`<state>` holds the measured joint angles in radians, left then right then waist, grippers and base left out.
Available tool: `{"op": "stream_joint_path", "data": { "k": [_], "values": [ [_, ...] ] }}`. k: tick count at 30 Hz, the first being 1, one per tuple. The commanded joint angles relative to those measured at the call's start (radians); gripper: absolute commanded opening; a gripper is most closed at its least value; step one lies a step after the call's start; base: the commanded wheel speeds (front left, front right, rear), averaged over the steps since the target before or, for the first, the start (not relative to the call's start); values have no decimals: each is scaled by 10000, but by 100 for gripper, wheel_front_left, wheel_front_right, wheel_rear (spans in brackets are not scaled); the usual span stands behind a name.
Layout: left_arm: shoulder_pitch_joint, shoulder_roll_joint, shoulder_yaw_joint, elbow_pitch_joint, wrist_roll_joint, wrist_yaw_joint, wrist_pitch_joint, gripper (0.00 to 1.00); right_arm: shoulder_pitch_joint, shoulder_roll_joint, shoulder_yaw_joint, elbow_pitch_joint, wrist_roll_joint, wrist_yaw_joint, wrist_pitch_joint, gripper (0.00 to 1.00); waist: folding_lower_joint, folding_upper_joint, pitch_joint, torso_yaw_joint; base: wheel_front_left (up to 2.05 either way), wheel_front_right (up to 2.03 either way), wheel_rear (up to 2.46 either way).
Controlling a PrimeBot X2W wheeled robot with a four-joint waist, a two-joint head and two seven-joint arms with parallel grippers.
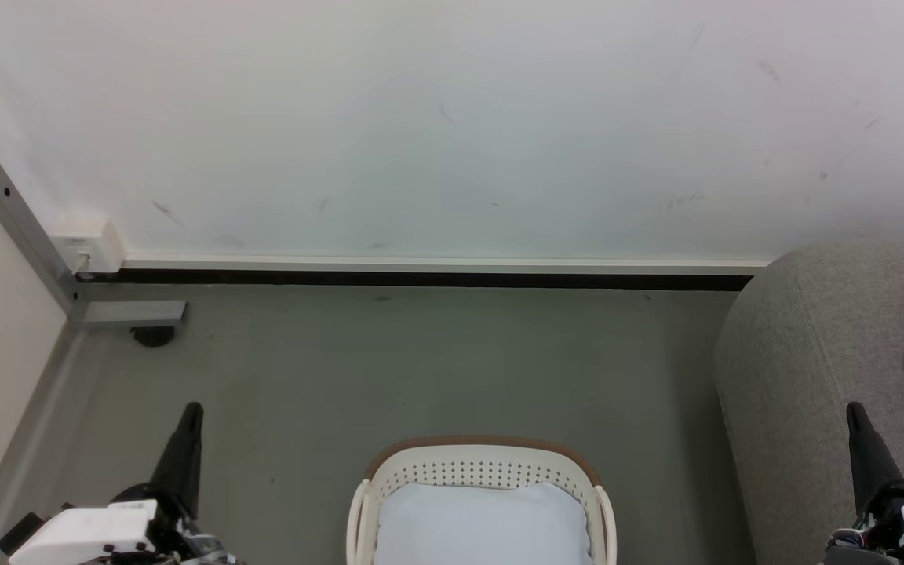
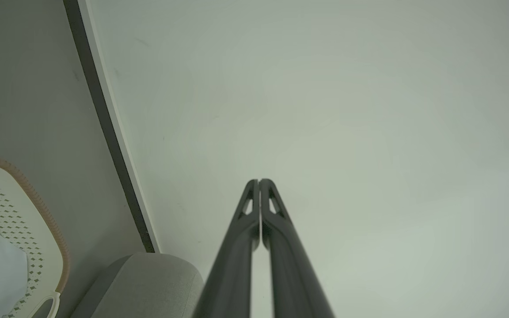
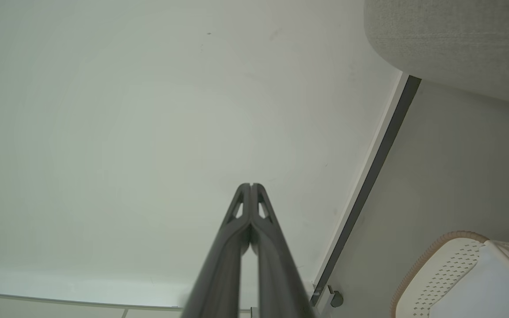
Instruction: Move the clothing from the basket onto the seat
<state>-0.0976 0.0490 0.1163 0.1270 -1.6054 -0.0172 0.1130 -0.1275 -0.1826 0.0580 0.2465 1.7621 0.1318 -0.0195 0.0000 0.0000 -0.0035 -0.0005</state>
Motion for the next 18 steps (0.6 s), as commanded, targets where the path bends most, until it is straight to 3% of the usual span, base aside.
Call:
{"op": "stream_joint_path", "data": {
  "k": [1,18],
  "values": [
    [-72,17,32,-22,-128,-40,26,0,-32,-76,37,-49,135,-21,-61,0,0,0,0,0,0,0,0],
    [-69,17,31,-27,-129,-39,26,0,-23,-414,469,-151,477,-21,-413,0,0,0,3,1,0,0,0]
  ]
}}
